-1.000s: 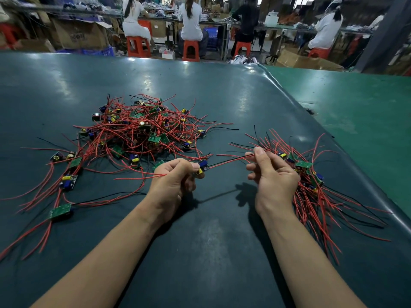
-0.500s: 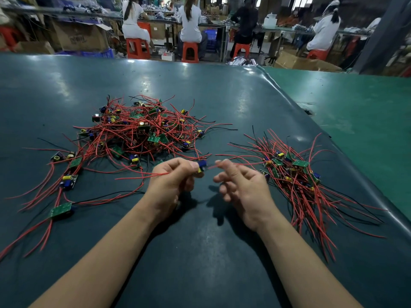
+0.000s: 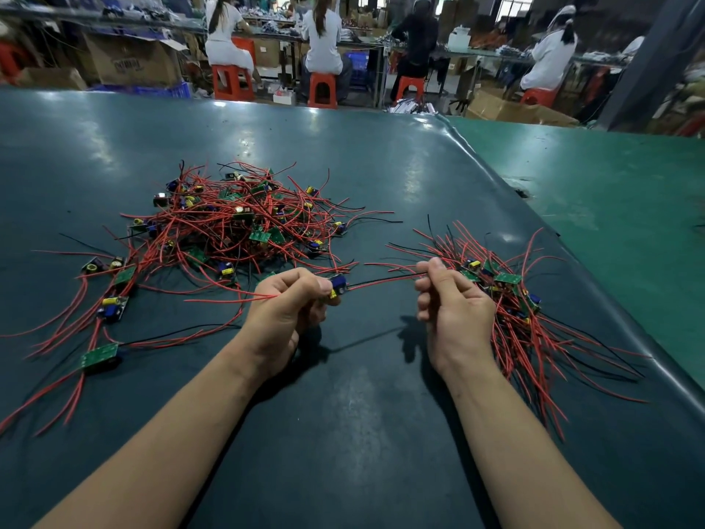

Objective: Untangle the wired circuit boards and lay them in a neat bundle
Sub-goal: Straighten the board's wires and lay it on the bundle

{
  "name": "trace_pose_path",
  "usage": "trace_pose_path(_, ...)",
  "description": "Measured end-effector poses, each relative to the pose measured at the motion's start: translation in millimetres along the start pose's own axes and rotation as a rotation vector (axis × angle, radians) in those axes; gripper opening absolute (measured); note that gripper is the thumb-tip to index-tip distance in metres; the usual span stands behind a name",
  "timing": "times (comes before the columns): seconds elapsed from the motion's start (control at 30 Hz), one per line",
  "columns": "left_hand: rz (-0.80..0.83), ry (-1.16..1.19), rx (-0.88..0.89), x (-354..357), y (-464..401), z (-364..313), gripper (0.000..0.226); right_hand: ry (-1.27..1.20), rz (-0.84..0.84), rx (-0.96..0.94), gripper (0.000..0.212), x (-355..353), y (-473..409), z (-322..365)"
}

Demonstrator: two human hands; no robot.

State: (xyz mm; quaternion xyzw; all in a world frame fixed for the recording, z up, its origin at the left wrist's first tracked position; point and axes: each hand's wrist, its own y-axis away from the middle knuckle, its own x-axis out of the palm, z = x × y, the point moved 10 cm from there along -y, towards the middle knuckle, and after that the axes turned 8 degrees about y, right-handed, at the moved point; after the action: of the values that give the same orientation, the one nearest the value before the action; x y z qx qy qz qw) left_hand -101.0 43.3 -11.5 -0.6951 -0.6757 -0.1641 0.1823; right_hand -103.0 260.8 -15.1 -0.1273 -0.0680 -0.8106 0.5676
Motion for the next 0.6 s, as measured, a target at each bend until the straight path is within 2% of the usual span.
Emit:
trace_pose_path(0.1,-0.024,0.039,0.026,-0.5,1.1,-5.2,0.022,-0.017,-0.072,0.0,0.023,-6.5,-0.8,-1.8)
trace_pose_path(0.2,-0.099,0.201,0.086,-16.1,1.4,-18.0,0.02,-0.092,-0.204,0.013,0.024,-26.8,-6.1,-0.8)
trace_pose_path(0.27,-0.11,0.235,0.128,-22.2,2.4,-24.5,0.019,0.003,-0.159,-0.033,0.024,-21.9,-2.8,2.3)
trace_pose_path(0.37,-0.05,0.208,0.09,-13.1,4.3,-19.2,0.013,0.149,-0.07,-0.13,0.026,-4.5,10.1,2.3)
trace_pose_path(0.47,0.016,0.196,0.085,-3.5,4.5,-16.3,0.016,0.289,-0.117,-0.226,0.027,-8.2,13.3,11.1)
trace_pose_path(0.6,-0.034,0.29,0.028,-11.6,2.8,-11.9,0.014,0.426,-0.093,-0.346,0.022,-0.7,24.8,23.8)
